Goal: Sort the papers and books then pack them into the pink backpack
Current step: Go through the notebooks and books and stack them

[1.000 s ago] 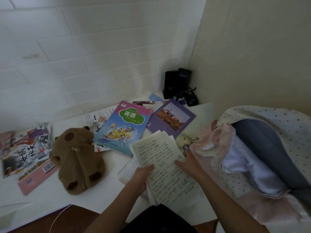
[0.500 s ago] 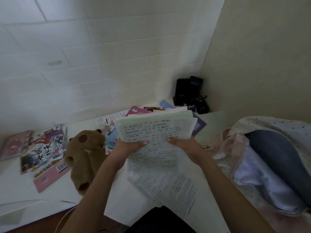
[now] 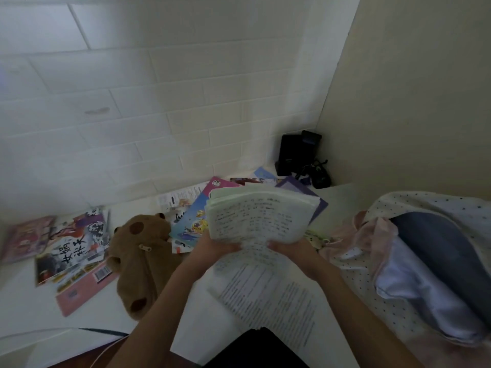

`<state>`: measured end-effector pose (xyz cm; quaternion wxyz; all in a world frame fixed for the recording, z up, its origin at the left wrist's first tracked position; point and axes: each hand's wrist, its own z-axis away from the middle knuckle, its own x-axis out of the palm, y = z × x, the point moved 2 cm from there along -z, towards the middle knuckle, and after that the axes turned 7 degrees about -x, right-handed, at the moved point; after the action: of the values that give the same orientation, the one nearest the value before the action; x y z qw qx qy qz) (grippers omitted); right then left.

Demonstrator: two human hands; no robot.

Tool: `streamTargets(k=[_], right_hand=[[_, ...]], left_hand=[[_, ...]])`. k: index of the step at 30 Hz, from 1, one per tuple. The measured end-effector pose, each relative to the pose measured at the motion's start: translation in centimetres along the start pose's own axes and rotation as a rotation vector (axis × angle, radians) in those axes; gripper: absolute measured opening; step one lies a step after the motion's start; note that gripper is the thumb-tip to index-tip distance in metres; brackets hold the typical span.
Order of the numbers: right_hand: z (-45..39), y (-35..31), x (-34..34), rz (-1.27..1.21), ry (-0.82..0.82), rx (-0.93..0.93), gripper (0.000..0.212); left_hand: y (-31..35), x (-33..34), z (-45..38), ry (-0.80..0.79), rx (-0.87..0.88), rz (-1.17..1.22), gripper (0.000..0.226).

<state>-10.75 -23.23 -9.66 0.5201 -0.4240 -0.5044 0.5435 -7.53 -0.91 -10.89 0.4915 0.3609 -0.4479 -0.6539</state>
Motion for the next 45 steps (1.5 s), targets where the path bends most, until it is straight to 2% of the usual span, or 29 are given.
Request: streamTargets(k=[3,7,11,13,14,16,18,21,23,26,28,30,33,36,39,42,45], right_hand=[[0.0,-0.8,-0.9,-0.030,0.047,-0.018,0.048],[0.6,1.0,-1.5,0.065,0.024,0.023,0.040],[0.7,2.9,-0.3,0.173,0.043,0.033,0.012],[0.3,3.0,-0.6,0.230,0.078,0.022,0.008],[0.2,3.1,-1.0,0.254,0.079,0.028,0.011],[0.2,4.2,-2.0,0.356,0.092,0.098,0.031],[0.9,5.6,-2.8,0.566,0.070,0.211,0.051],[2.5,8.0,-3.4,0.892,-0.076,0.336,0.076],[3.6,8.9,-3.3,1.020,-0.100,0.363,0.091],[3.9,9.1,-3.0,1.097,-0.011,0.410,0.091],[3.6,8.9,-3.3,1.070,0.000,0.436,0.070],[3.2,8.2,-3.7,0.981,-0.061,0.479,0.050],[2.5,7.4,-3.7,0.927,-0.223,0.591,0.042],[2.2,8.3,-2.9,1.020,-0.352,0.652,0.069],[2.5,7.8,-2.4,1.052,-0.372,0.623,0.072],[2.9,4.5,-4.2,1.044,-0.275,0.569,0.064],[2.7,0.5,-7.1,0.970,-0.017,0.390,0.036]], left_hand=[[0.8,-0.6,-0.2,-0.017,0.026,0.004,0.044],[-1.4,-0.9,0.0,-0.056,-0.016,-0.063,0.042],[-3.7,-0.1,0.3,0.091,-0.099,-0.104,0.034],[-3.3,-0.6,-0.4,0.120,-0.125,-0.112,0.019],[-3.0,-1.1,-0.8,0.155,-0.140,-0.110,0.015],[-2.5,-2.9,-1.7,0.283,-0.182,-0.083,0.034],[-2.5,-4.9,-2.3,0.408,-0.239,0.046,0.048],[-3.0,-7.1,-2.9,0.518,-0.322,0.224,0.051],[-3.9,-8.2,-2.9,0.570,-0.402,0.219,0.051],[-5.3,-9.1,-2.8,0.517,-0.481,0.173,0.047],[-5.8,-9.1,-2.8,0.439,-0.513,0.172,0.046],[-5.8,-8.8,-2.9,0.383,-0.516,0.154,0.047],[-5.6,-8.5,-3.1,0.354,-0.498,0.143,0.049],[-5.6,-8.6,-3.1,0.330,-0.501,0.176,0.050],[-5.8,-9.0,-3.2,0.291,-0.526,0.220,0.048],[-5.9,-9.2,-3.1,0.292,-0.532,0.251,0.044],[-5.9,-9.0,-3.2,0.323,-0.509,0.206,0.043]])
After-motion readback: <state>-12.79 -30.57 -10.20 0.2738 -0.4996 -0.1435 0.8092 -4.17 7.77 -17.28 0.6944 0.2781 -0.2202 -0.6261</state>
